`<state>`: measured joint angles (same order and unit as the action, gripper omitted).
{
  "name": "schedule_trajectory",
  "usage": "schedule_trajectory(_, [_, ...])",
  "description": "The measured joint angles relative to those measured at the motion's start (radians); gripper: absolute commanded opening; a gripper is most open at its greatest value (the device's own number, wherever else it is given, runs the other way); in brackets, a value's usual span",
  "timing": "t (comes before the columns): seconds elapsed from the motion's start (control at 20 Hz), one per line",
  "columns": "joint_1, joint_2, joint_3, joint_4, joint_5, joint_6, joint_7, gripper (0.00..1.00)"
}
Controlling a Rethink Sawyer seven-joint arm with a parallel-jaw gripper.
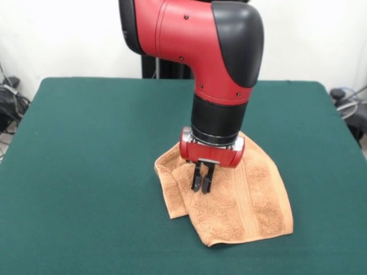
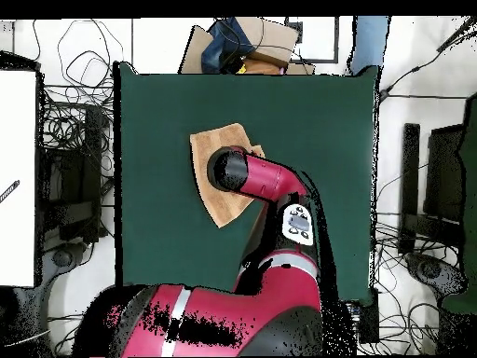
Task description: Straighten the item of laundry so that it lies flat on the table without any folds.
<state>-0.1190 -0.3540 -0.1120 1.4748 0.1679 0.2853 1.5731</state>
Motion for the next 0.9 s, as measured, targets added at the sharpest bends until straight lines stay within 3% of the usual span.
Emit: schedule_trajectory(0.9, [-0.001, -0.019, 0.002, 0.023, 0.000, 0.000, 0.000, 0.00])
